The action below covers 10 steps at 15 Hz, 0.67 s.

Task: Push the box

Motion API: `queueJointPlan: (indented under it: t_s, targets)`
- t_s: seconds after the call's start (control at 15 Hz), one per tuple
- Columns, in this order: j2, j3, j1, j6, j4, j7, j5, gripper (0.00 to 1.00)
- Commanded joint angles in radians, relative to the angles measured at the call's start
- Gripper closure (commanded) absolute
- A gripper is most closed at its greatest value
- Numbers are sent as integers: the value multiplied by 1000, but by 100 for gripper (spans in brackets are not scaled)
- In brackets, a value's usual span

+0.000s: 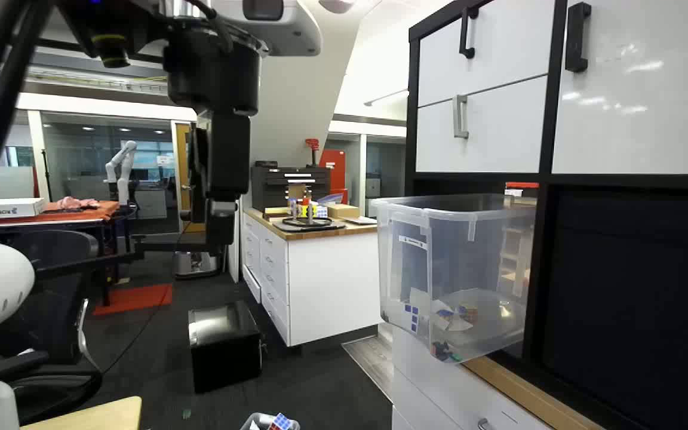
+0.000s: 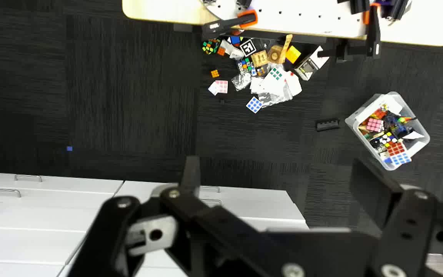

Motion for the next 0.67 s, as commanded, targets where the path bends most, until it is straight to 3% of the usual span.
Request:
queueJointPlan:
  t_s: [0.0, 0.6]
  targets:
    - [0, -4, 6, -3, 3, 3, -2, 0]
    - [3, -2, 7, 5, -3, 10, 2, 0]
